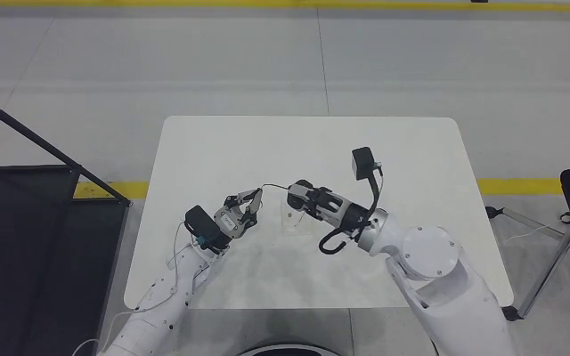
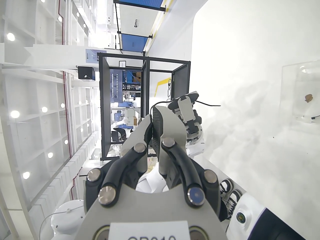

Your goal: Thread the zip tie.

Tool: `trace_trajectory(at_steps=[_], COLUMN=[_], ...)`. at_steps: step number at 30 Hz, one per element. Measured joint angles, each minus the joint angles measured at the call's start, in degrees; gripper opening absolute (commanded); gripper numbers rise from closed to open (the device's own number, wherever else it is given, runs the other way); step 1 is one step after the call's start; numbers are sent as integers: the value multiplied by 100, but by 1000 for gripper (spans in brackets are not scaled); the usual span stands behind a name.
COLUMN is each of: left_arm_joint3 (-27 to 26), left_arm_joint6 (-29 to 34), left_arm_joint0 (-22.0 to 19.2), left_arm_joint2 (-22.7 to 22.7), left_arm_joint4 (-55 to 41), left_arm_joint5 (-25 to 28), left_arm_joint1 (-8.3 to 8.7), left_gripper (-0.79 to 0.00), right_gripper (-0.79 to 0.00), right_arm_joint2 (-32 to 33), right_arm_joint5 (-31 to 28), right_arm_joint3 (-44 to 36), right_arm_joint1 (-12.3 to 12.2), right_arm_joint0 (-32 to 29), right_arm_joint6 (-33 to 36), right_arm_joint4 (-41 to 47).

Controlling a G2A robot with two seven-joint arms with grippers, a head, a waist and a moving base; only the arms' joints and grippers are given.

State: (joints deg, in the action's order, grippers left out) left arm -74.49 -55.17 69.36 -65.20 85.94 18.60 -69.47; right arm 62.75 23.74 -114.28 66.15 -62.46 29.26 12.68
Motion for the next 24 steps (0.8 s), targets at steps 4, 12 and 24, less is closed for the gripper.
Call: trace_trajectory(at_steps=[4,12,24], left_arm_joint3=[0,0,0], left_arm_joint6=[0,0,0], left_arm_joint0=[0,0,0], left_arm_joint2=[0,0,0], left_arm_joint4=[0,0,0], left_arm_joint5=[0,0,0], left_arm_joint1=[0,0,0], left_gripper=[-785,-785,-785], right_gripper=[-785,-785,-785], right_arm_joint2=[-68,-200,-159], right_arm_joint5=[239,552,723], right_arm_joint3=[25,89,74], right_arm_joint1=[10,33,56], right_arm_joint0=[107,286,284], right_arm_joint6=[82,180,74], right_arm_joint4=[-78,-216,-204])
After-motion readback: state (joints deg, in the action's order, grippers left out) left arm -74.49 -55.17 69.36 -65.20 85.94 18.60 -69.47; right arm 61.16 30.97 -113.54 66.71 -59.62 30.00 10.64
